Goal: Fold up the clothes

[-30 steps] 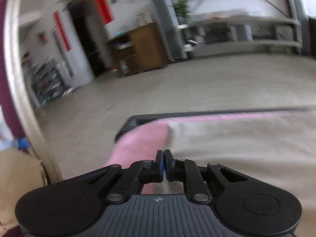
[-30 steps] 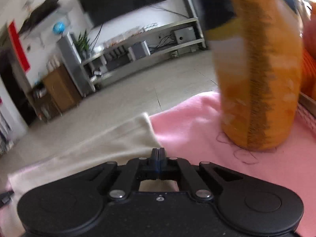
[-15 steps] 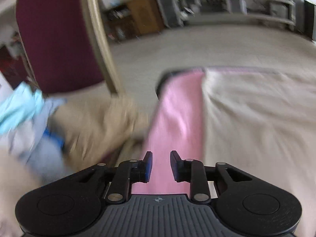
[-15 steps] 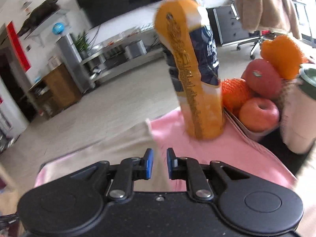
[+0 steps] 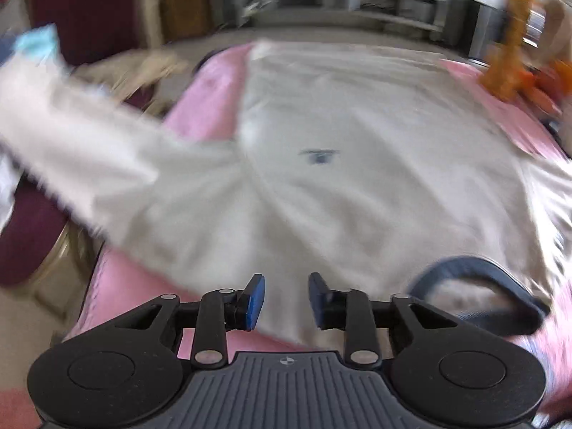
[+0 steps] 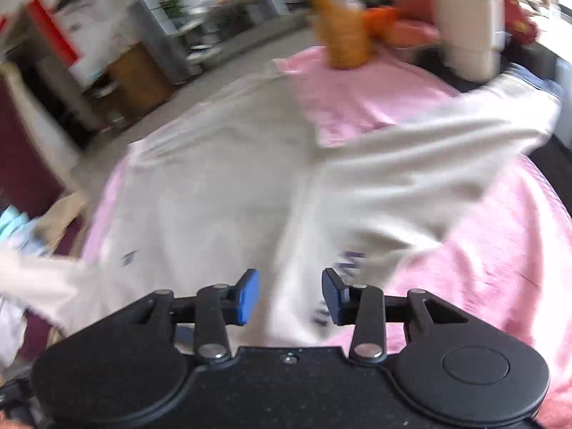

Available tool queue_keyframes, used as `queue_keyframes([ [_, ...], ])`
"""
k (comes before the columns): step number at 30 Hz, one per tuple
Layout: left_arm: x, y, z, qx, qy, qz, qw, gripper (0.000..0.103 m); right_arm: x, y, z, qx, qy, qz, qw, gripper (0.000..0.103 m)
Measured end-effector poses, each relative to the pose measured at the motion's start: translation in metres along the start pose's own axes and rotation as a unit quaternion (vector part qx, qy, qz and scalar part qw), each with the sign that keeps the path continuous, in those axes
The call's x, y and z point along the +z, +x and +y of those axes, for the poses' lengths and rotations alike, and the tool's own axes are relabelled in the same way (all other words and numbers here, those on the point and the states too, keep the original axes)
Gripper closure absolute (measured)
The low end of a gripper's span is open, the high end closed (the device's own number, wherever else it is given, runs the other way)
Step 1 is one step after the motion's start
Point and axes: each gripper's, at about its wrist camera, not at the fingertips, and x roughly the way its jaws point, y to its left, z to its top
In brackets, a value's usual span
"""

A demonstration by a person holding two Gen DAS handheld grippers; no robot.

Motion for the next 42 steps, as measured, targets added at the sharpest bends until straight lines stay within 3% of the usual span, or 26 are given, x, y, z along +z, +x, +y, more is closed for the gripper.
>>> queue_keyframes([
  [3,-0.009,-0.002,-0.019,-0.002,0.020,-0.026,0.9995,0.071,-0.003,0.006,0.011,-0.009,-0.047,-0.002,0.999,0.065],
  [5,-0.015,-0.003,-0.031,-0.003,0.034,-0.043,0.9985,0.072,-0.007,0.011,0.016,-0.009,-0.060,-0.001,0.998,0.071],
  [7,-0.021,-0.005,-0.037,-0.004,0.055,-0.040,0.9977,0.072,-0.009,0.021,0.022,-0.002,-0.078,0.005,0.997,0.078],
  [13,-0.039,-0.010,-0.048,-0.005,0.121,-0.018,0.9924,0.078,-0.038,0.037,0.037,-0.020,-0.159,0.034,0.987,0.080],
  [14,-0.042,-0.011,-0.050,-0.005,0.132,-0.014,0.9911,0.089,-0.044,0.034,0.040,-0.028,-0.174,0.043,0.983,0.080],
  [16,-0.049,-0.013,-0.054,-0.006,0.155,-0.007,0.9879,0.098,-0.056,0.030,0.045,-0.044,-0.204,0.063,0.976,0.080],
  [21,-0.064,-0.017,-0.064,-0.007,0.209,0.012,0.9777,0.098,-0.069,0.009,0.029,-0.051,-0.157,0.087,0.982,0.081],
  [25,-0.054,-0.032,-0.046,-0.039,0.143,-0.013,0.9889,0.087,-0.064,-0.008,0.016,-0.024,-0.105,0.052,0.993,0.082],
  [28,-0.044,-0.036,-0.038,-0.061,0.087,-0.029,0.9939,0.086,-0.058,-0.018,0.010,0.001,-0.073,0.014,0.997,0.092],
  [31,-0.040,-0.025,-0.040,-0.069,0.062,-0.021,0.9955,0.086,-0.052,-0.007,0.017,0.057,-0.051,0.024,0.997,0.093],
  [33,-0.040,-0.013,-0.046,-0.071,0.067,-0.005,0.9952,0.086,-0.052,0.006,0.027,0.059,-0.065,0.037,0.995,0.093],
  [37,-0.047,-0.002,-0.059,-0.066,0.110,0.010,0.9918,0.087,-0.057,0.032,0.038,0.022,-0.094,0.070,0.993,0.094],
  [42,-0.057,-0.012,-0.062,-0.066,0.152,0.025,0.9859,0.094,-0.065,0.022,0.038,0.016,-0.126,0.088,0.988,0.094],
])
